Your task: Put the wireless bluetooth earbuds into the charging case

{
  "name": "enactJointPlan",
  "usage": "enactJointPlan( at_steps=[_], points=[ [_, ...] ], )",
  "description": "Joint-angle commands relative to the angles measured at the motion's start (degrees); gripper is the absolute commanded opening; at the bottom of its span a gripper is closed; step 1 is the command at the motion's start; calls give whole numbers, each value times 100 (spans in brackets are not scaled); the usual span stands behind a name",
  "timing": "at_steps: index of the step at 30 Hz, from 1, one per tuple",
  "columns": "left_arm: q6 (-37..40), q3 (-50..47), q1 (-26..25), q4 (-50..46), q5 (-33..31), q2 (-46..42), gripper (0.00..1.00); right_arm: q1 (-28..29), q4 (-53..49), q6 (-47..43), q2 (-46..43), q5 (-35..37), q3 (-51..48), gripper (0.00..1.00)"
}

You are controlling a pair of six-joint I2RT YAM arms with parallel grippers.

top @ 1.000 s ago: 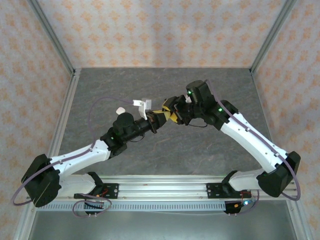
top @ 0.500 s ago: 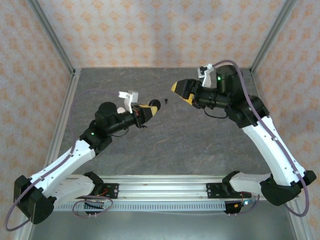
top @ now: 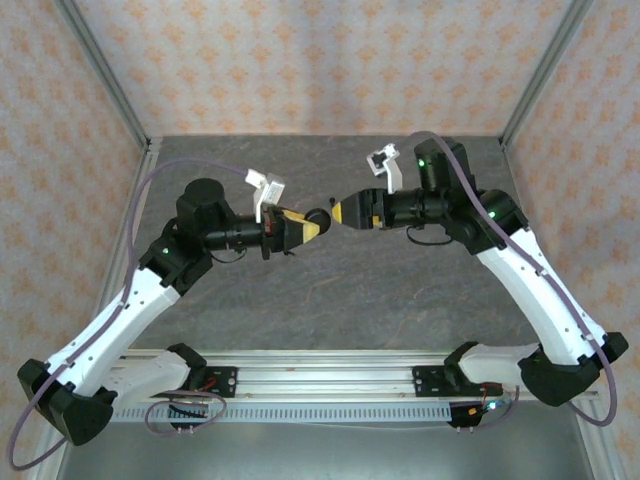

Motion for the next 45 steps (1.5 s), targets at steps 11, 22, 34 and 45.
enactJointPlan(
  at_steps=[11,22,34,45],
  points=[
    [356,720,45,-722,951,319,1,216,1795,260,-373,-380,-863,49],
    [643,1084,45,-1231,1148,514,2,218,2399,778,-415,-1021,-1232,27],
    [473,1157,194,-1048,885,581,10,216,3258,1666,-596,-837,-1719,19],
    [-608,684,384,23,-241,150,58,216,3776,1825,-1058,455,-2211,18]
  ],
)
